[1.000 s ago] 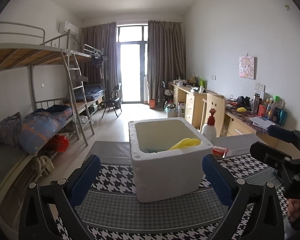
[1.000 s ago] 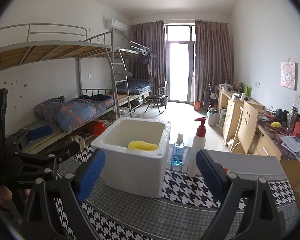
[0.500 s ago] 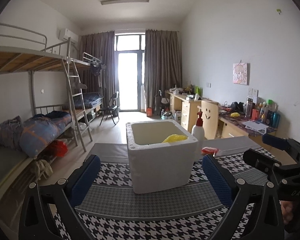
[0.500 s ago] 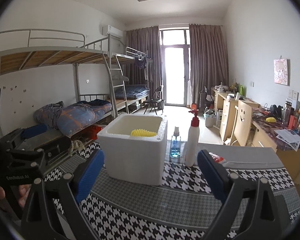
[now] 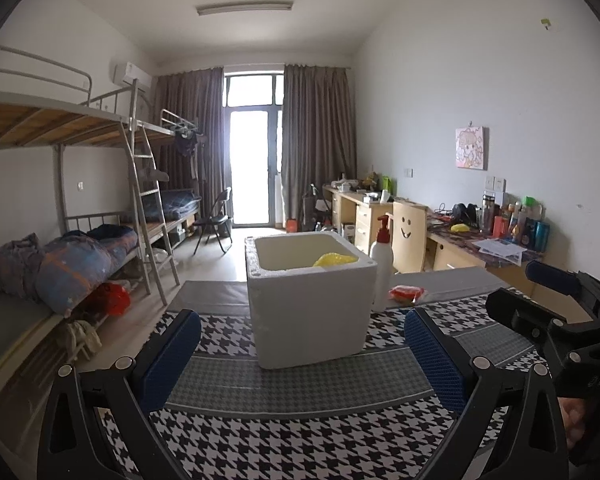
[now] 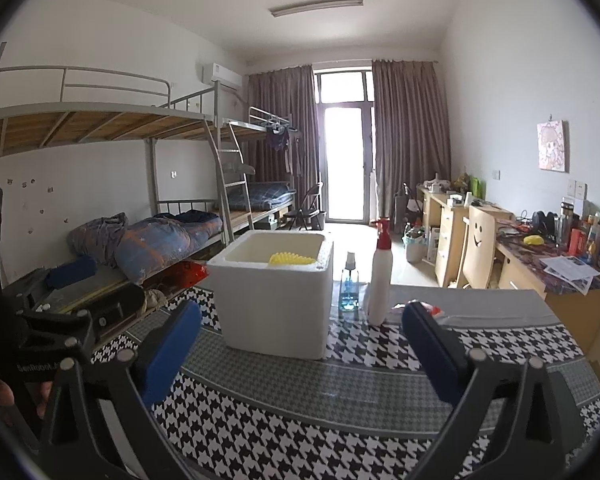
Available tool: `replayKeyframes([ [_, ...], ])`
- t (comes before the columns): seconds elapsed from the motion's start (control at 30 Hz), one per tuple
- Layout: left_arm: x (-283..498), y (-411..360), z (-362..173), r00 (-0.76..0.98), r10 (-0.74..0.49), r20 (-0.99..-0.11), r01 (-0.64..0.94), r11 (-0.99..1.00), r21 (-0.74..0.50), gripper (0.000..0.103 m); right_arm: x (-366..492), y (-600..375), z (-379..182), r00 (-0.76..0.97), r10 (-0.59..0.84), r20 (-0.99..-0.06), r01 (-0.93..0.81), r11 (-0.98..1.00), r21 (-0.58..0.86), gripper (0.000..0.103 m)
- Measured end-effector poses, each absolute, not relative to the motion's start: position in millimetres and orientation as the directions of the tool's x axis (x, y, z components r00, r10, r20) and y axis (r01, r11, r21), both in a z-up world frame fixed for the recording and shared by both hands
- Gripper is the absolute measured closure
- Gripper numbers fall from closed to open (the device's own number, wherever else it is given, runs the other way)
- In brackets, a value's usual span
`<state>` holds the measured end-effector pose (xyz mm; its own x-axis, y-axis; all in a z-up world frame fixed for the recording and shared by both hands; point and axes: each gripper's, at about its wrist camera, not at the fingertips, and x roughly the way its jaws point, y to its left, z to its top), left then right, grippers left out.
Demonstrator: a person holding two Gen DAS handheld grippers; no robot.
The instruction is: Organize soft objects
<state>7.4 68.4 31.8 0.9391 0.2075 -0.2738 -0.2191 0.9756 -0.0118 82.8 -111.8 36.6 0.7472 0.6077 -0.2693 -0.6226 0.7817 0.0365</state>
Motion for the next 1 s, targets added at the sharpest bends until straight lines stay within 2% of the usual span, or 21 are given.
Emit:
replayKeyframes([
  [0.53, -10, 66, 19, 0.952, 0.210, -0.221, -0.225, 0.973, -0.045, 0.001, 57, -120, 23, 0.756, 0.604, -0.252, -0.618, 0.785, 0.029, 0.001],
  [1.0, -15, 53, 7, 0.957, 0.203, -0.205, -0.212, 0.977, -0.019, 0.001, 47, -134, 5, 0.793, 0.557, -0.244, -0.568, 0.822, 0.030, 0.001],
])
